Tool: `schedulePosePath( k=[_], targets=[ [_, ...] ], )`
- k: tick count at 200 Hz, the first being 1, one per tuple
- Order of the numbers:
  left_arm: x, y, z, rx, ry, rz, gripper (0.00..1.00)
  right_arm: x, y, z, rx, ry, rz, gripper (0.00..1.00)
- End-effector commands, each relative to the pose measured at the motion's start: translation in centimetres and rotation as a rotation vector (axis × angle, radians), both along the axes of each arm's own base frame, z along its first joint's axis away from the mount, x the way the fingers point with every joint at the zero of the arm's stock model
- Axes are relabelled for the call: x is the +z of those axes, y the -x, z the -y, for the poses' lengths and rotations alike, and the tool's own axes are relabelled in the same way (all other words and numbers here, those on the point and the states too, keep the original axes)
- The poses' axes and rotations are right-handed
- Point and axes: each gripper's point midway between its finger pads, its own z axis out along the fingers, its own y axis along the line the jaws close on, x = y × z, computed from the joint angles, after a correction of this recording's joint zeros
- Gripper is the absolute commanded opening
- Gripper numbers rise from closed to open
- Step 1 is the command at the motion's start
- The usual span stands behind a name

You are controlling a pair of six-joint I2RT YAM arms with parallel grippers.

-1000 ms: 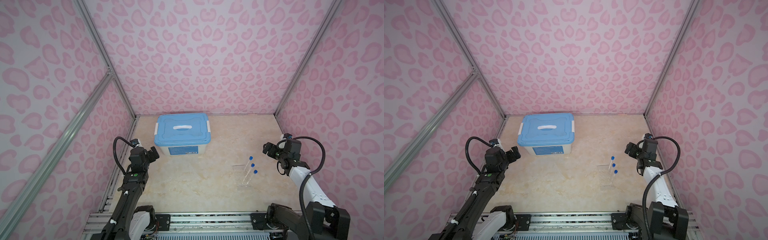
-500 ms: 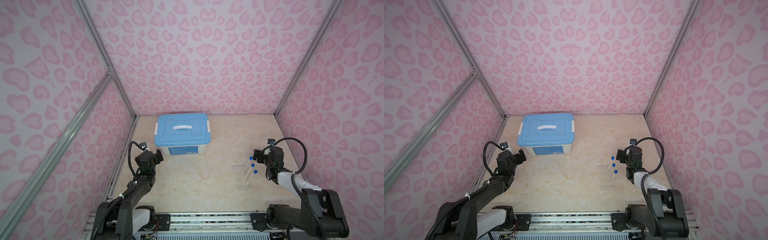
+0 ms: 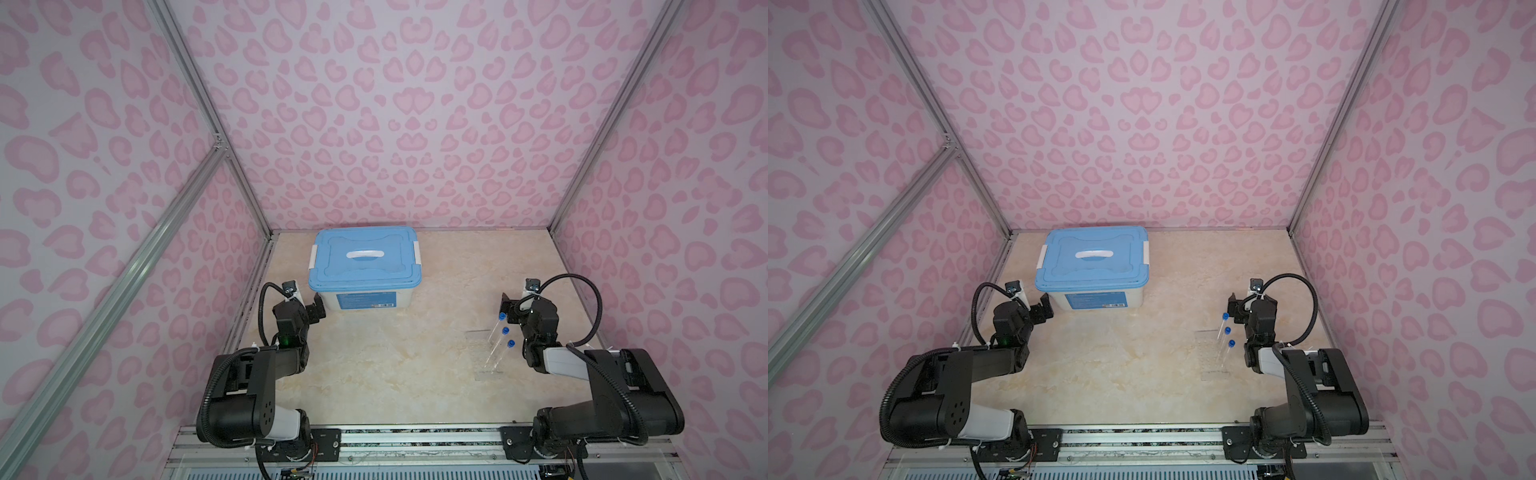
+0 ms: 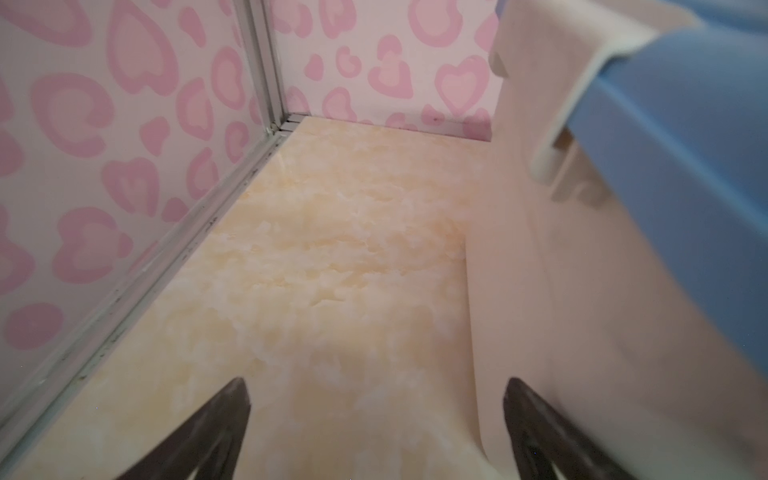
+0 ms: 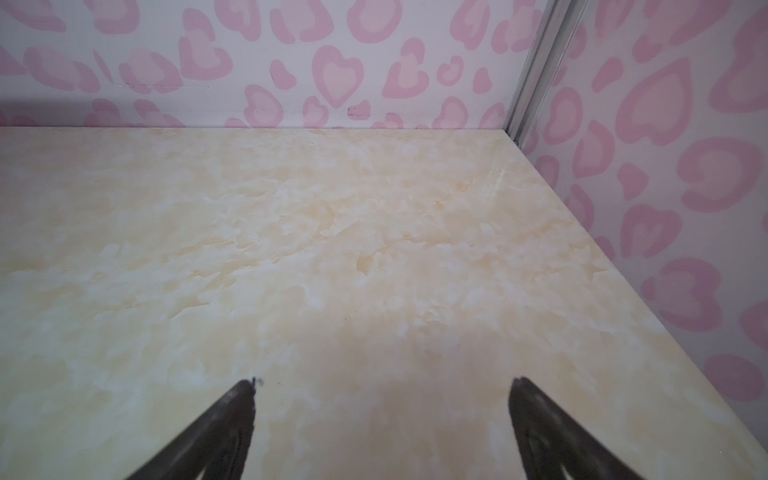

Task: Organize the chemistry lab equipment

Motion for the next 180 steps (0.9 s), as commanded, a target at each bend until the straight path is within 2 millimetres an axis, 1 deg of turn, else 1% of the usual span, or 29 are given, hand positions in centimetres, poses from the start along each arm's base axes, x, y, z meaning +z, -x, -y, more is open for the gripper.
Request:
schedulePosePath(
  k=[1,11,26,43,64,126,143,180],
  targets=[
    [2.0,-1.0,1.6,-0.1,-0.007,0.09,0.97,1.0,-0.7,0.2,-0.001,-0.018,0.103,0.96],
    [2.0,-1.0,1.7,-0.109,-0.008,0.09,0.97,1.1,-0.8,0.2,0.008,-0.028,0.116,0.96],
    [1.9,-1.2,1.8,-0.113,-0.011,0.085,0.97,0.6,-0.9,0.3,0.012,-0.04,0.051,0.96],
    [2.0,-1.2,2.1,-0.13,-0.01,0.087,0.97,0.4,-1.6,0.0,0.032,-0.026,0.047,0.97],
    [1.8,-1.2,2.1,-0.131,-0.009,0.081,0.97,0.3,-1.5,0.1,0.022,-0.026,0.022,0.98],
    [1.9,-1.2,2.1,-0.13,-0.009,0.085,0.97,0.4,-1.5,0.0,0.025,-0.02,0.031,0.98],
    [1.9,-1.2,2.0,-0.129,-0.009,0.083,0.97,0.1,-1.7,0.1,0.017,-0.024,0.015,0.98],
    [1.9,-1.2,2.0,-0.129,-0.009,0.085,0.97,0.4,-1.5,-0.1,0.024,-0.019,0.027,0.98]
  ],
)
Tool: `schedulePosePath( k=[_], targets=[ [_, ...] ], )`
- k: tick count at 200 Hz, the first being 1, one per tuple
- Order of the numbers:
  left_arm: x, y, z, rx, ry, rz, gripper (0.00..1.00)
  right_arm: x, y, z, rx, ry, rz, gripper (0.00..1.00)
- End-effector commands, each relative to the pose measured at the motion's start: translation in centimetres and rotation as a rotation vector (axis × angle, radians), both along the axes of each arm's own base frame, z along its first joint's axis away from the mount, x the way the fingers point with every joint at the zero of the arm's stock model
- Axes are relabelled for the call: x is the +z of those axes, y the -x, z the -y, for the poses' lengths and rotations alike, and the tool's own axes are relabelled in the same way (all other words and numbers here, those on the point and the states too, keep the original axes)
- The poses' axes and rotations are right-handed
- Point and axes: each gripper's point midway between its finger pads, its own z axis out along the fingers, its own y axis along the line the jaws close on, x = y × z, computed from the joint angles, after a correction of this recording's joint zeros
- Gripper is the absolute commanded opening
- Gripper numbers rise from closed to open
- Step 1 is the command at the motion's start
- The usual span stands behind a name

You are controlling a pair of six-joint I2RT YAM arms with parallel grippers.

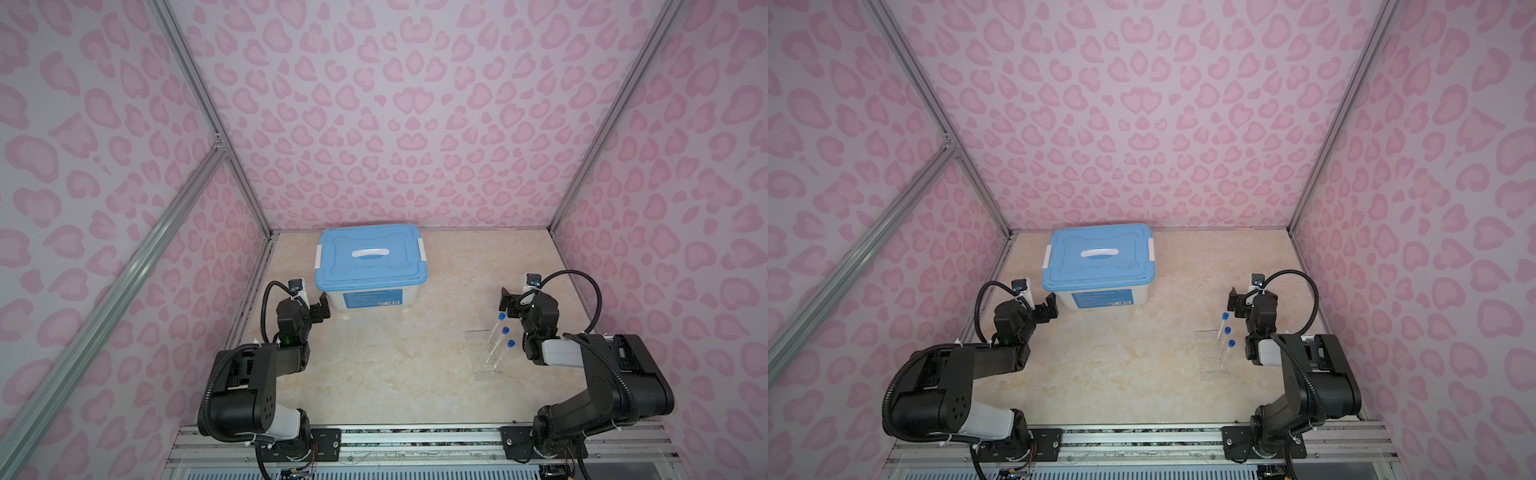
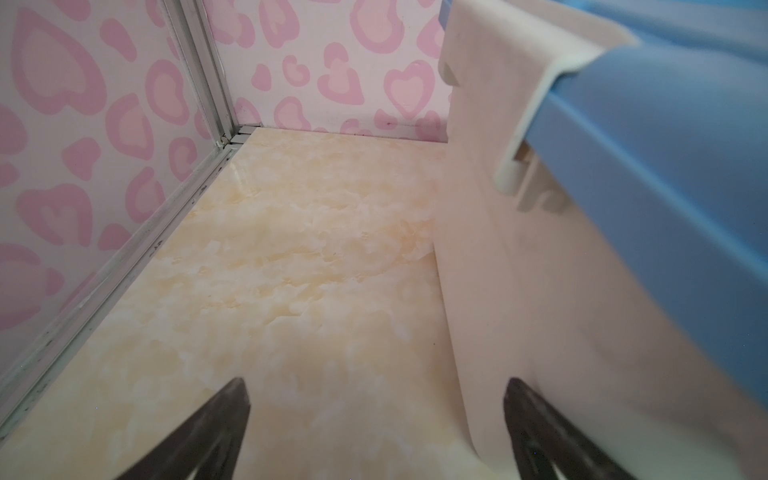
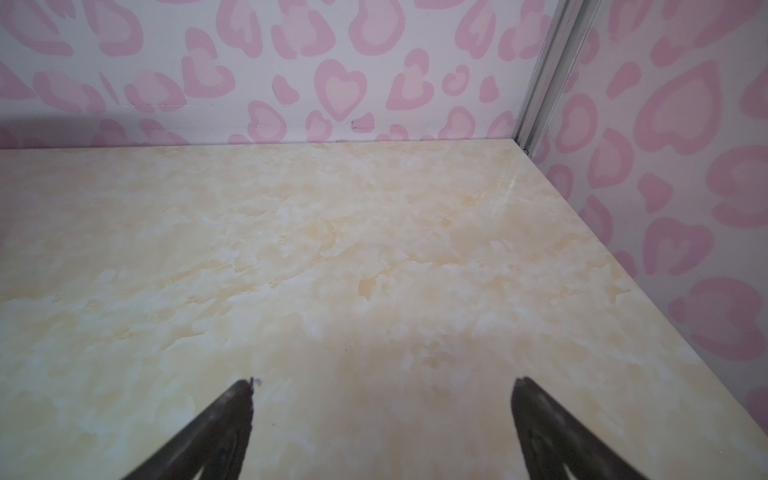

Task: Organize the chemistry lab equipment

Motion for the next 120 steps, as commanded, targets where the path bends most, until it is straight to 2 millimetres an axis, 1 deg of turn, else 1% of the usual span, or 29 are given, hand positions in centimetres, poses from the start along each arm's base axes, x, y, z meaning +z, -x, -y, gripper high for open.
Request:
schedulePosePath(
  k=[1,45,53,59,68,72,81,91,103,120],
  targets=[
    [1.4,-0.6,0.4,-0.029,-0.008,0.056,0.97,0.1,0.2,0.0,-0.003,0.006,0.006,0.98],
    [1.3,-0.5,0.4,-0.029,-0.009,0.055,0.97,0.2,0.3,0.0,-0.003,0.006,0.012,0.98],
    [1.3,-0.5,0.4,-0.029,-0.009,0.054,0.97,1.3,0.4,-0.1,0.005,0.01,0.06,0.98],
    [1.3,-0.5,0.4,-0.029,-0.009,0.055,0.97,2.1,0.8,-0.5,0.022,0.018,0.089,0.98],
    [1.3,-0.5,0.5,-0.03,-0.008,0.055,0.97,3.0,1.7,-0.9,0.045,0.026,0.109,0.98],
    [1.4,-0.5,0.5,-0.03,-0.009,0.056,0.97,3.1,2.1,-1.0,0.05,0.026,0.1,0.98],
    [1.4,-0.5,0.5,-0.03,-0.008,0.056,0.97,3.8,2.4,-1.0,0.049,0.024,0.114,0.98],
    [1.4,-0.5,0.5,-0.03,-0.007,0.056,0.97,3.8,2.8,-0.9,0.041,0.022,0.121,0.98],
    [1.3,-0.5,0.4,-0.03,-0.008,0.055,0.97,3.1,2.5,-0.5,0.018,0.016,0.121,0.98],
    [1.4,-0.5,0.5,-0.03,-0.007,0.057,0.97,1.1,1.3,1.0,-0.067,-0.003,0.061,0.98]
  ],
)
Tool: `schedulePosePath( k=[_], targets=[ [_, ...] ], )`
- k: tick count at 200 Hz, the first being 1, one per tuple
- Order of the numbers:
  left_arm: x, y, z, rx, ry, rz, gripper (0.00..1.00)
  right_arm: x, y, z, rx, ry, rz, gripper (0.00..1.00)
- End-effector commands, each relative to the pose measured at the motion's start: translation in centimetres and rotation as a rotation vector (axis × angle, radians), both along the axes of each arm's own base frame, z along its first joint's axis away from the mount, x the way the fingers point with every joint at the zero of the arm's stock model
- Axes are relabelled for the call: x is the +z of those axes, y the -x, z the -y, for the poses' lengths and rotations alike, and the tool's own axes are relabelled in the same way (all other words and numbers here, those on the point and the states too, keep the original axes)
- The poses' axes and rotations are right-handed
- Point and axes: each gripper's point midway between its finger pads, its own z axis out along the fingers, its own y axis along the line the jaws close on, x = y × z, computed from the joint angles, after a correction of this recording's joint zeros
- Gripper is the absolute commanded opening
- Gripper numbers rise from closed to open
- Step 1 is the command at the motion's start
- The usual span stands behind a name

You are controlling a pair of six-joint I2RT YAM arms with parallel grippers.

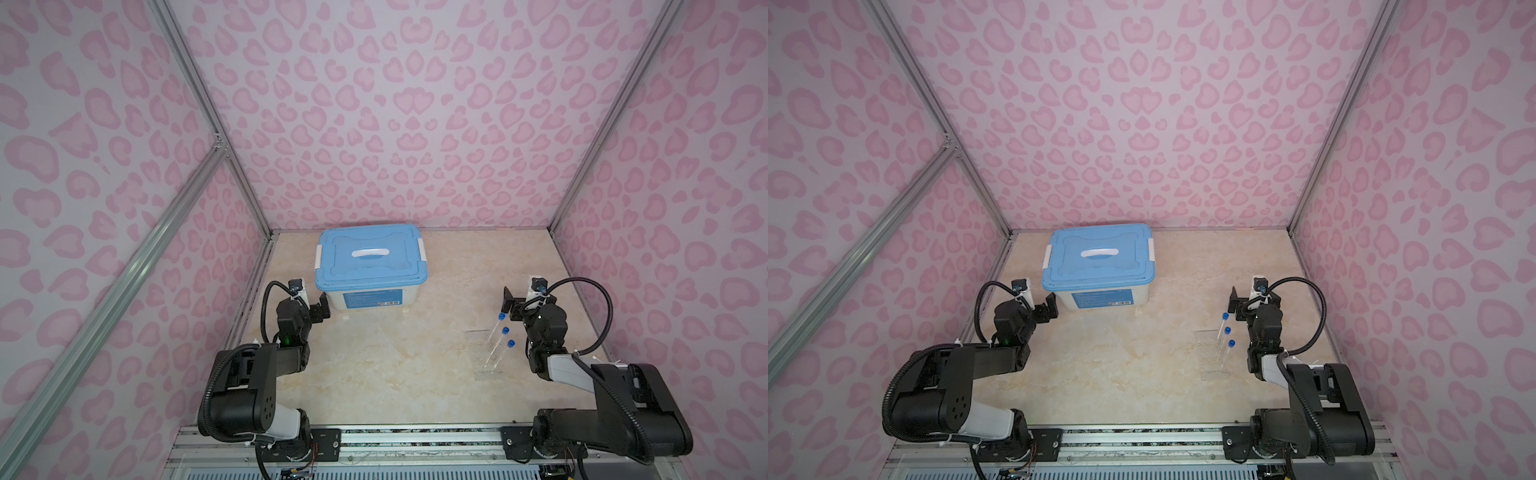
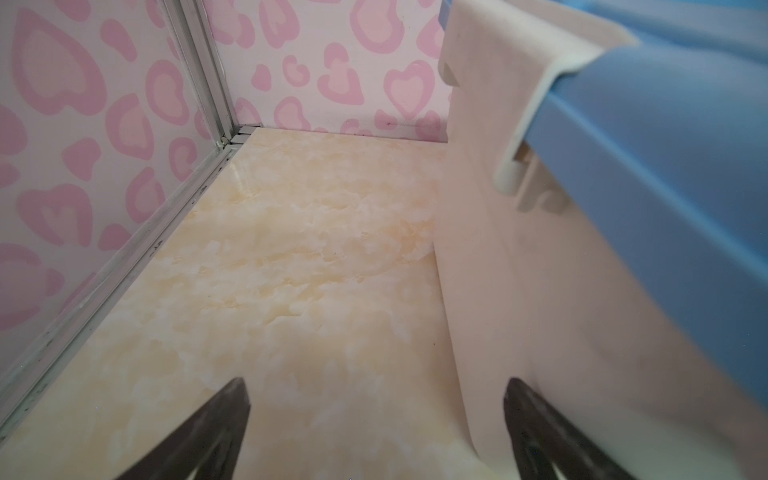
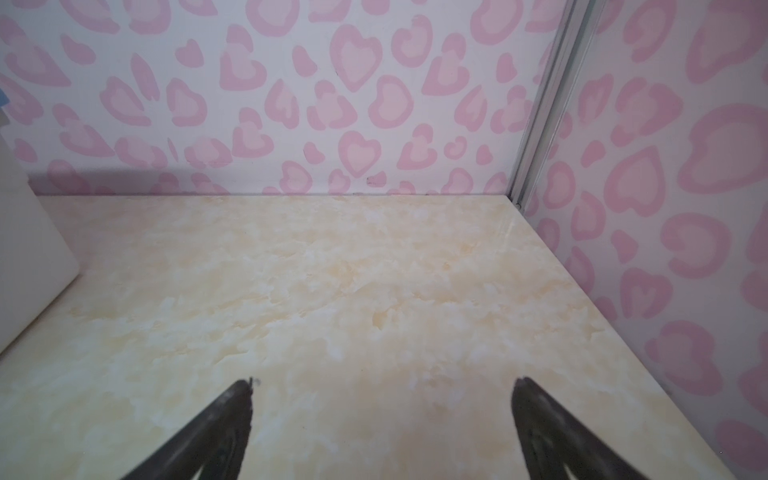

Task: Organize the chemistry lab equipment

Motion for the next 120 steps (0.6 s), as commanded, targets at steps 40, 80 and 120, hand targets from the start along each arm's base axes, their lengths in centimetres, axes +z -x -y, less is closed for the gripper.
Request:
schedulePosePath(
  k=[40,80,120],
  targets=[
    [1.5,-0.4,-0.1,0.01,-0.011,0.059,0.97,-2.7,-2.0,0.9,-0.064,0.001,-0.091,0.98],
    [1.5,-0.5,0.0,0.011,-0.017,0.058,0.97,-2.8,-2.0,0.9,-0.063,0.001,-0.103,0.98],
    [1.5,-0.5,0.0,0.013,-0.016,0.057,0.97,-2.7,-2.0,0.9,-0.062,0.003,-0.1,0.98]
  ],
)
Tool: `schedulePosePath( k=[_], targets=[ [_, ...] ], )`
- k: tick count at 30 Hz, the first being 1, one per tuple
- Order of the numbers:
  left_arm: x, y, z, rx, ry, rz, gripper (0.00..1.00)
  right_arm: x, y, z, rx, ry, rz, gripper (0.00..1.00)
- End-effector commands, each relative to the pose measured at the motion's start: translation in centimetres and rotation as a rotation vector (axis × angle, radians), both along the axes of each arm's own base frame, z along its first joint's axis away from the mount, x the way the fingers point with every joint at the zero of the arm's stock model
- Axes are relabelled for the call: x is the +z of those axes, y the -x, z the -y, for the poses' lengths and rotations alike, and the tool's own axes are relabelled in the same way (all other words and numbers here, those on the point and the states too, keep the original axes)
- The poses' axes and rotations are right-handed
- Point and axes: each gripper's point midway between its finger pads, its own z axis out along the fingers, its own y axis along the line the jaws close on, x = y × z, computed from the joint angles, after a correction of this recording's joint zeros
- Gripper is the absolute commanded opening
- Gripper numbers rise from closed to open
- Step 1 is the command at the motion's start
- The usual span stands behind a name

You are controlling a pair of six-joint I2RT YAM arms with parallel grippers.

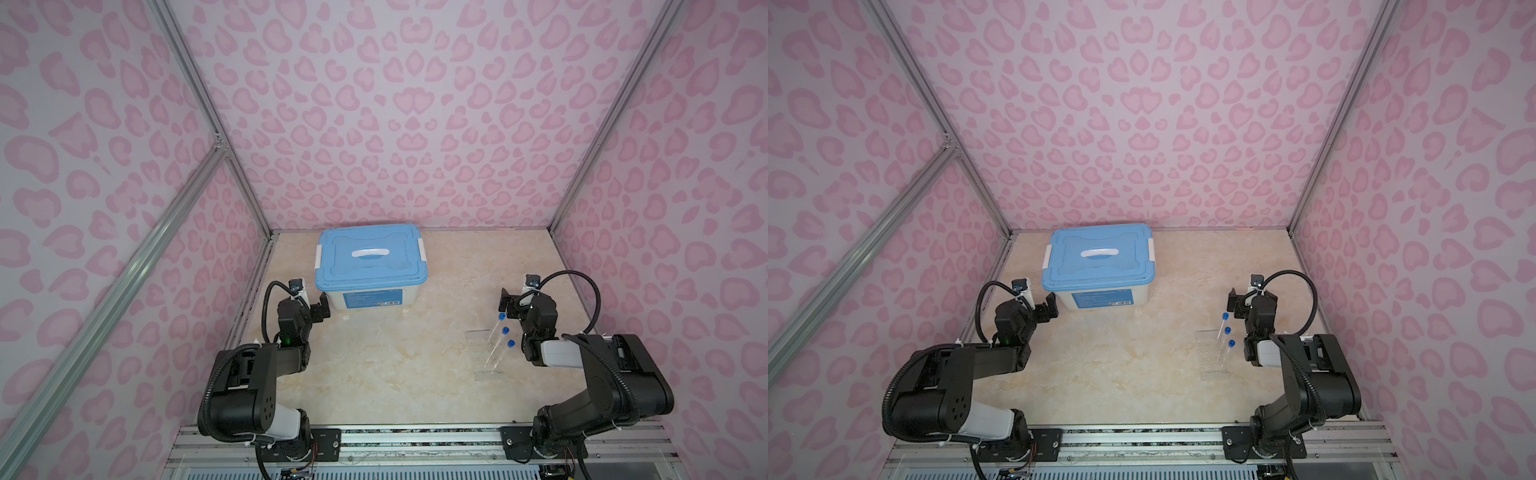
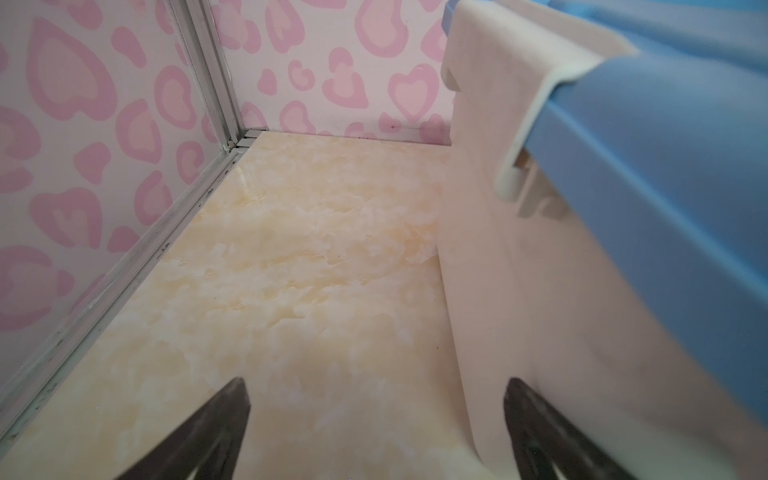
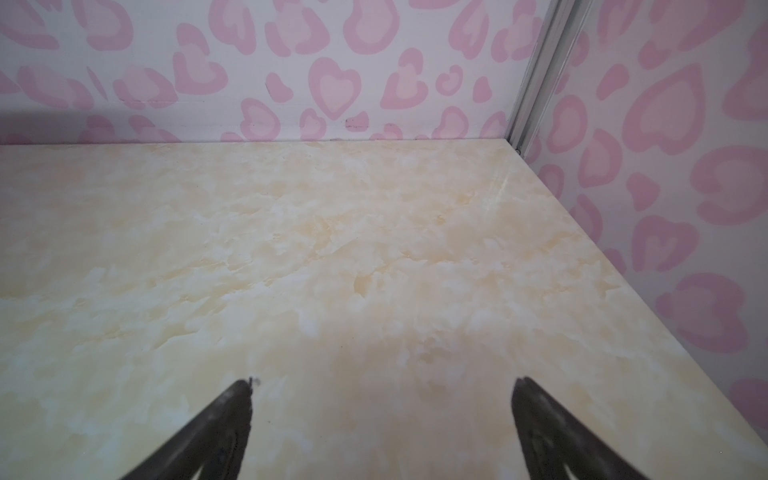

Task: Organize the chemistry lab equipment

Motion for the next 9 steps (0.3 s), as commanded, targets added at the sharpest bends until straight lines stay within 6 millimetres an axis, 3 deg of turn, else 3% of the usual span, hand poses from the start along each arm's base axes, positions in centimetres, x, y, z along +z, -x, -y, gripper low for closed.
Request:
schedulePosePath(
  k=[1,9],
  targets=[
    [1.28,-0.45,0.04,-0.003,-0.006,0.05,0.97,0.16,-0.04,0.17,-0.013,0.004,0.005,0.98],
    [1.27,-0.44,0.04,-0.001,-0.007,0.051,0.97,0.14,-0.03,0.16,-0.012,0.003,0.005,0.98]
  ],
)
